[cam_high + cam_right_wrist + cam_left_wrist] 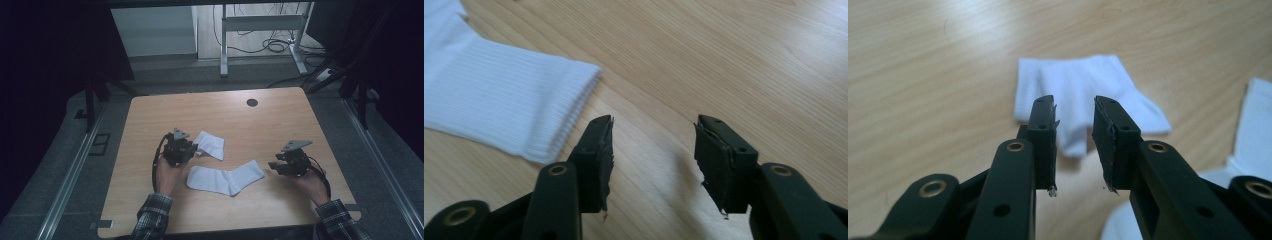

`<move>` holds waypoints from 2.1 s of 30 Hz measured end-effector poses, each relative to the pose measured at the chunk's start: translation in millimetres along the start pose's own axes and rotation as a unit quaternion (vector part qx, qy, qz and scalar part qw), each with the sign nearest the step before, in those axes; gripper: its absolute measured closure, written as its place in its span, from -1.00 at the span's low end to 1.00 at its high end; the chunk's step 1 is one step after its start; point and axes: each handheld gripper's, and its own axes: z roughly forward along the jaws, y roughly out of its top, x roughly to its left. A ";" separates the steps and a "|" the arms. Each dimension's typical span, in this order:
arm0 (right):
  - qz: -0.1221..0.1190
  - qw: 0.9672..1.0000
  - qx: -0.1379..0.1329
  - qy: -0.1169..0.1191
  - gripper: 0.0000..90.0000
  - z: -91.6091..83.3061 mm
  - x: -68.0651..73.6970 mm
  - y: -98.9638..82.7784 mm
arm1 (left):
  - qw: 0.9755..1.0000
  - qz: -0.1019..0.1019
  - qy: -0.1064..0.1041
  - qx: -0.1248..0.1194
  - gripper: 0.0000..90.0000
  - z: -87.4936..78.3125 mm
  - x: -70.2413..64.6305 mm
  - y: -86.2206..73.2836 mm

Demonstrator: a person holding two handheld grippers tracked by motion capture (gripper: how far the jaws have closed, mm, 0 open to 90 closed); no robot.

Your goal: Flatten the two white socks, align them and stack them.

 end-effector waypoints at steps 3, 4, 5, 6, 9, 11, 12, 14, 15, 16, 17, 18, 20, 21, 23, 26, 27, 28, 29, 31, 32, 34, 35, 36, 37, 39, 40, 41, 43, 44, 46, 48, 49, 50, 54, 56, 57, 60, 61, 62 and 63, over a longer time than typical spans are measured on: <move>0.004 1.000 0.000 -0.001 -0.01 1.0 -5.4 -3.4 | 1.000 -0.013 -0.003 0.005 0.59 15.5 3.4 10.8; 0.000 1.000 0.004 -0.004 -0.03 1.7 -8.3 -5.7 | 1.000 -0.022 -0.002 0.011 0.58 24.9 5.5 13.5; 0.000 1.000 0.004 -0.004 -0.03 1.7 -8.3 -5.7 | 1.000 -0.022 -0.002 0.011 0.55 24.9 5.5 13.5; -0.001 1.000 0.004 -0.004 -0.03 2.2 -9.0 -6.6 | 1.000 -0.027 0.000 0.016 0.55 32.9 7.1 14.4; -0.004 1.000 0.010 -0.002 -0.05 4.2 -10.6 -9.2 | 0.999 -0.032 0.008 0.029 0.39 46.9 8.5 12.7; -0.004 1.000 0.014 0.002 -0.08 6.2 -9.7 -10.3 | 0.999 -0.035 0.010 0.036 0.32 53.8 8.3 9.9; -0.005 1.000 0.012 0.004 -0.09 6.8 -9.3 -10.3 | 0.998 -0.034 0.013 0.042 0.30 57.6 7.7 7.9; -0.009 1.000 0.011 0.008 -0.13 7.9 -7.7 -9.8 | 0.998 -0.029 0.020 0.056 0.26 64.4 6.2 3.4; -0.009 1.000 0.011 0.008 -0.13 7.9 -7.7 -9.8 | 0.998 -0.028 0.018 0.059 0.26 65.9 6.1 2.0; -0.009 1.000 0.010 0.010 -0.15 8.2 -7.5 -10.0 | 0.998 -0.031 0.017 0.057 0.25 67.4 5.8 0.4; -0.010 1.000 0.008 0.011 -0.17 8.5 -7.4 -10.3 | 0.998 -0.033 0.015 0.055 0.25 68.0 5.8 -0.8; -0.011 1.000 0.007 0.012 -0.19 8.8 -7.4 -10.6 | 0.998 -0.037 0.011 0.054 0.26 68.5 5.6 -1.4; -0.013 1.000 0.003 0.016 -0.29 9.7 -7.1 -11.3 | 0.998 -0.041 0.005 0.055 0.30 69.3 5.1 -2.6; -0.011 1.000 0.001 0.018 -0.33 10.4 -6.5 -11.5 | 0.998 -0.045 -0.001 0.054 0.34 69.5 5.2 -3.4; -0.010 1.000 -0.002 0.017 -0.40 11.5 -4.6 -12.0 | 0.997 -0.056 -0.016 0.052 0.50 69.6 6.1 -5.0; -0.011 1.000 -0.006 0.013 -0.47 13.0 -1.7 -12.8 | 0.997 -0.058 -0.020 0.049 0.81 67.7 5.6 -4.7; -0.011 1.000 -0.008 0.013 -0.47 13.1 -1.4 -13.1 | 0.997 -0.059 -0.018 0.045 0.81 65.9 4.8 -2.8; -0.011 1.000 -0.009 0.013 -0.48 13.1 -1.5 -13.6 | 0.997 -0.060 -0.019 0.043 0.87 64.5 4.6 -1.3; -0.011 1.000 -0.010 0.013 -0.48 13.1 -1.5 -13.8 | 0.997 -0.062 -0.025 0.036 0.88 62.5 4.3 1.2; -0.011 1.000 -0.011 0.013 -0.49 13.0 -1.3 -14.3 | 0.997 -0.066 -0.036 0.025 0.88 57.6 2.0 8.5; -0.011 1.000 -0.011 0.013 -0.49 13.0 -1.3 -14.3 | 0.997 -0.063 -0.039 0.020 0.88 55.0 0.2 13.0; -0.011 1.000 -0.012 0.012 -0.50 13.4 -0.9 -14.4 | 0.998 -0.053 -0.043 0.011 0.88 49.8 -5.3 23.6; -0.011 1.000 -0.013 0.012 -0.50 13.5 -0.7 -14.4 | 0.998 -0.049 -0.049 0.004 0.88 46.7 -9.3 30.7; -0.011 1.000 -0.013 0.012 -0.51 13.6 -0.5 -14.5 | 0.998 -0.046 -0.052 0.001 0.88 44.8 -11.7 35.1; -0.011 1.000 -0.014 0.011 -0.51 13.6 -0.5 -14.7 | 0.998 -0.041 -0.053 -0.005 0.88 42.4 -15.3 41.2; -0.011 1.000 -0.014 0.011 -0.51 13.7 -0.5 -14.7 | 0.998 -0.028 -0.058 -0.015 0.88 37.1 -23.9 55.3; -0.011 1.000 -0.014 0.011 -0.51 13.7 -0.5 -14.7 | 0.998 -0.025 -0.059 -0.020 0.88 35.3 -27.1 60.0; -0.011 1.000 -0.014 0.012 -0.51 13.7 -0.4 -14.8 | 0.997 -0.015 -0.062 -0.031 0.88 29.9 -35.6 72.9; -0.011 1.000 -0.014 0.012 -0.51 13.7 -0.4 -14.8 | 0.997 -0.010 -0.065 -0.040 0.89 25.3 -40.8 81.0; -0.011 1.000 -0.014 0.012 -0.52 13.7 -0.3 -14.8 | 0.997 -0.007 -0.068 -0.046 0.89 22.0 -43.9 86.0; -0.011 1.000 -0.015 0.012 -0.52 13.9 -0.2 -14.9 | 0.995 0.000 -0.073 -0.064 0.89 10.6 -52.2 99.5; -0.012 1.000 -0.015 0.010 -0.52 14.0 0.1 -15.1 | 0.993 0.013 -0.073 -0.091 0.89 -9.7 -61.8 115.4; -0.012 1.000 -0.015 0.010 -0.52 14.0 0.1 -15.1 | 0.993 0.013 -0.073 -0.091 0.89 -9.7 -61.8 115.4; -0.012 1.000 -0.015 0.010 -0.52 14.0 0.1 -15.1 | 0.992 0.023 -0.062 -0.105 0.89 -24.5 -65.7 122.7; -0.012 1.000 -0.016 0.009 -0.52 14.1 0.4 -15.0 | 0.995 0.039 -0.027 -0.087 0.88 -26.4 -63.6 118.1; -0.010 1.000 -0.015 0.009 -0.53 14.1 0.7 -15.0 | 0.997 0.047 -0.009 -0.055 0.88 -15.0 -57.6 105.8; -0.010 1.000 -0.016 0.009 -0.53 14.2 0.7 -14.9 | 0.998 0.047 -0.003 -0.038 0.88 -7.4 -53.4 97.7; -0.010 1.000 -0.016 0.009 -0.53 14.1 0.8 -15.0 | 0.999 0.035 0.009 0.006 0.87 16.3 -38.5 71.5; -0.010 1.000 -0.015 0.009 -0.53 13.9 0.7 -14.9 | 0.999 0.035 0.017 0.021 0.87 23.1 -34.0 63.3; -0.010 1.000 -0.015 0.009 -0.53 13.9 0.7 -14.9 | 0.999 0.035 0.026 0.033 0.87 29.4 -30.3 55.4; -0.010 1.000 -0.015 0.009 -0.53 14.0 0.6 -15.0 | 0.998 0.036 0.035 0.044 0.86 34.7 -26.7 48.4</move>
